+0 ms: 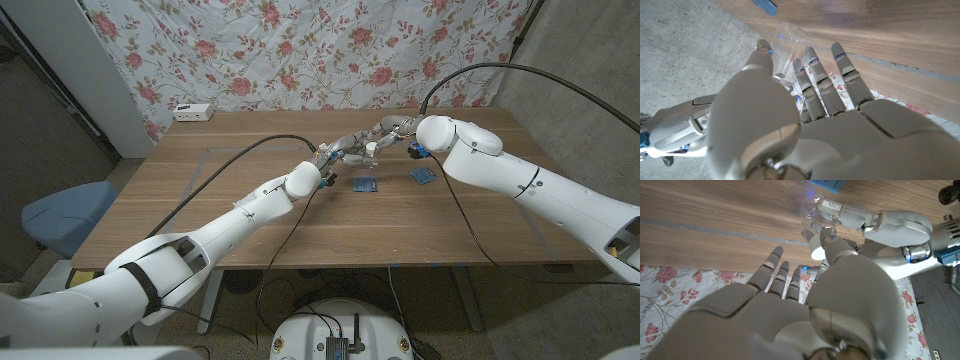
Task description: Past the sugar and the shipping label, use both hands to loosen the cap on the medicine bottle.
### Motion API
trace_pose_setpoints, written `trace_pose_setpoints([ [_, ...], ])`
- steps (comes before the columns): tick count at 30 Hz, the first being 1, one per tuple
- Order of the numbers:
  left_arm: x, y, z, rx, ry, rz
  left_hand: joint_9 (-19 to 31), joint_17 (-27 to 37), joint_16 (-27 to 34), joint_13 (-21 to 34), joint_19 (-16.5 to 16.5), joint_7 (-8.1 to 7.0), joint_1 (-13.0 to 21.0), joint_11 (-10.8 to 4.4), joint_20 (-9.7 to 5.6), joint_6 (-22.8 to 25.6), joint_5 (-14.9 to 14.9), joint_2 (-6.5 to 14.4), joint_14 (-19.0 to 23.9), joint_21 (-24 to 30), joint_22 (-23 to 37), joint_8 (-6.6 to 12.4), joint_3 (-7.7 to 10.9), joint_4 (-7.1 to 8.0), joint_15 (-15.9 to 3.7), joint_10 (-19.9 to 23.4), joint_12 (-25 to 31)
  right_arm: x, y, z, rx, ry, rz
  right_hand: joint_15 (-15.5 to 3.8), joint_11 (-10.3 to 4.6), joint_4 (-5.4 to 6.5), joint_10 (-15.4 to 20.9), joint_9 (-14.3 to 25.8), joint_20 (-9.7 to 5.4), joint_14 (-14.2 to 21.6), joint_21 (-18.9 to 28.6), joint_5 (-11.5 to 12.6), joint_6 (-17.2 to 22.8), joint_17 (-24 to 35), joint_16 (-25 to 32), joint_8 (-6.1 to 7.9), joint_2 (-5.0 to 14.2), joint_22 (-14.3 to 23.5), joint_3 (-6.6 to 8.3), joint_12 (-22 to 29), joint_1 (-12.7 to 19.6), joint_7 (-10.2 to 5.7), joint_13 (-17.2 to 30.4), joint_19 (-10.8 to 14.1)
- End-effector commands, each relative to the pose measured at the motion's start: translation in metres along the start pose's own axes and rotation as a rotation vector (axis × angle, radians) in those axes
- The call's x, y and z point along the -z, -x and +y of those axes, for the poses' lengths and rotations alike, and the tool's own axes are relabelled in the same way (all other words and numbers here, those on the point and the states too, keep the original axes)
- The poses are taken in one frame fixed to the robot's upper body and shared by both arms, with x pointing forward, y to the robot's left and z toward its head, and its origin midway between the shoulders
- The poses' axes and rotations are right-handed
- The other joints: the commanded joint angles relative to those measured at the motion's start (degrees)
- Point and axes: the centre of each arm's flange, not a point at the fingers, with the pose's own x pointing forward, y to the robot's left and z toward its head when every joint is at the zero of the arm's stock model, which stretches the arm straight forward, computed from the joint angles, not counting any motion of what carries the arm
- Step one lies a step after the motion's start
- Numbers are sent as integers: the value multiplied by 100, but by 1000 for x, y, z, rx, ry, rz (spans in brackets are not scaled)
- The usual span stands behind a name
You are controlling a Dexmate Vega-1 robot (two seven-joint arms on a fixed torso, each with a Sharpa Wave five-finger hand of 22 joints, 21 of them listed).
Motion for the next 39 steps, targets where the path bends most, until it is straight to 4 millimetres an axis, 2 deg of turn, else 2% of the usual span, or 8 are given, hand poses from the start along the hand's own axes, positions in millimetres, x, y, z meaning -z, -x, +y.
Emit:
trace_pose_setpoints([
  [1, 1, -2, 0, 2, 0, -1, 9, 19, 35, 26, -19, -45, 4, -93, 0, 10, 22, 41, 48, 0, 9, 16, 59, 18, -310, 127, 43, 1, -2, 0, -19, -12, -10, 56, 13, -10, -64, -34, 19, -19, -12, -19, -144, 11, -25, -91, -92, 22, -47, -16, 16, 33, 19, -48],
  [11, 1, -2, 1, -3, -1, 1, 9, 18, 34, 26, -19, -63, 1, -108, 3, 8, 23, 37, 49, 1, 8, 16, 77, 13, -300, 122, 40, 1, -4, -3, -46, -10, -19, 178, 159, 24, -290, -133, 79, -175, -21, -43, -637, -3, -87, -427, -215, 23, -171, -37, 44, 49, 18, -149],
  [15, 1, -3, 1, -1, -2, 0, 9, 18, 32, 26, -25, -65, -2, -99, 4, 4, 22, 33, 45, 0, 8, 16, 83, 11, -297, 119, 39, 1, -5, -3, -58, -14, -16, 223, 237, 55, -356, -174, 130, -212, -15, -64, -907, -10, -97, -605, -325, 23, -278, -26, -35, 48, 18, -174],
  [21, 0, -4, 2, 0, -7, -4, 9, 19, 26, 27, -44, -129, -10, -106, 5, -21, 23, 36, 17, -6, 8, 9, 99, 12, -284, 117, 39, 2, -5, -4, -72, -11, -16, 316, 325, 88, -501, -204, 195, -292, -15, -89, -1143, -18, -122, -778, -457, 24, -400, -36, -150, 44, 18, -214],
  [30, 0, -5, 1, -1, -6, -6, 9, 19, 29, 27, -62, -146, -24, -102, 3, -18, 22, 31, 19, -9, 8, 13, 114, 12, -301, 116, 39, 3, -3, -6, -60, -22, -14, 363, 410, 152, -567, -213, 239, -360, -17, -88, -1257, -13, -136, -875, -565, 25, -511, -26, -333, 46, 19, -250],
  [39, -1, -3, 0, -1, -9, -5, 9, 18, 30, 27, -61, -173, -36, -95, 0, -16, 20, 18, 20, -5, 8, 16, 126, 9, -290, 125, 44, 4, -1, -6, -42, -34, -11, 382, 439, 206, -561, -209, 252, -361, -11, -82, -1241, -7, -126, -891, -603, 26, -577, -7, -470, 51, 19, -250],
])
